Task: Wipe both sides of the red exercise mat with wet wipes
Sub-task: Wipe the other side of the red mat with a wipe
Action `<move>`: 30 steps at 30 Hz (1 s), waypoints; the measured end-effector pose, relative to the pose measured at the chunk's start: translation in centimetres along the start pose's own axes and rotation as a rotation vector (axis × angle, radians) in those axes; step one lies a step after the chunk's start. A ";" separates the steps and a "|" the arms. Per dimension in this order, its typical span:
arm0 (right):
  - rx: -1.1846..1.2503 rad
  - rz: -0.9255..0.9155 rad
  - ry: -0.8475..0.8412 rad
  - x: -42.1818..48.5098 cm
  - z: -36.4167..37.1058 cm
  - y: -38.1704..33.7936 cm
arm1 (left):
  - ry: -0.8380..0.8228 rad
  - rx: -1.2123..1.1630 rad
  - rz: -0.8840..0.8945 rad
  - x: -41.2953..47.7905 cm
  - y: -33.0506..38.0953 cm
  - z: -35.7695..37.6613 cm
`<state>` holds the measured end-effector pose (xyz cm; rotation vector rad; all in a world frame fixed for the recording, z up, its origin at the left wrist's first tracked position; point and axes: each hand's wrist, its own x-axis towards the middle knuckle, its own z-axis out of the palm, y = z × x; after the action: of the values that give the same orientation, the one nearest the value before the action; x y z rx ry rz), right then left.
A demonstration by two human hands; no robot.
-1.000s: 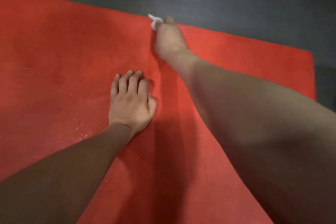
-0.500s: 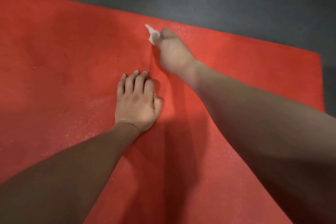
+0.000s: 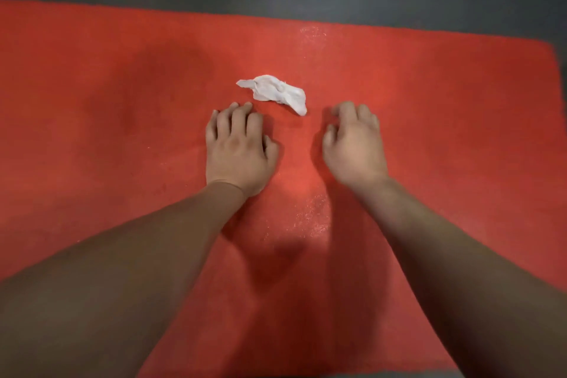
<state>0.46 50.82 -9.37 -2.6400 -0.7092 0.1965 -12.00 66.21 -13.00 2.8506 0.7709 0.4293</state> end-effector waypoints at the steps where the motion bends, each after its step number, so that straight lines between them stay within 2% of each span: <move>1: -0.075 0.065 -0.005 -1.0 0.5 0.5 | -0.009 0.000 -0.003 0.0 0.0 0.0; 6: -0.197 0.074 0.099 -1.9 2.7 0.9 | -0.035 0.009 -0.036 1.2 0.6 -1.2; 12: -0.157 0.076 0.181 -2.0 2.5 1.1 | -0.154 -0.099 0.197 5.6 2.5 -2.2; 15: -0.148 0.095 0.172 -1.9 2.5 1.0 | -0.236 -0.124 0.309 6.6 1.5 -1.4; 19: -0.154 0.098 0.191 -2.0 2.6 1.0 | -0.264 -0.116 0.521 5.6 0.0 -1.5; 22: -0.148 0.096 0.197 -1.9 2.4 1.0 | -0.406 -0.131 0.515 4.9 -0.2 -2.2; 25: -0.146 0.093 0.208 -1.9 2.5 1.0 | -0.566 0.047 0.480 5.1 -0.5 -2.4; 27: -0.149 0.097 0.209 -2.0 2.6 1.0 | -0.580 0.183 0.370 6.5 -1.1 -2.1; 30: -0.139 0.100 0.207 -2.0 2.6 1.0 | -0.605 0.204 0.139 9.2 -1.6 -2.0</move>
<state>-1.40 49.91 -12.13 -2.7771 -0.5404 -0.1014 -5.78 72.41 -9.37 2.9615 0.5192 -0.5118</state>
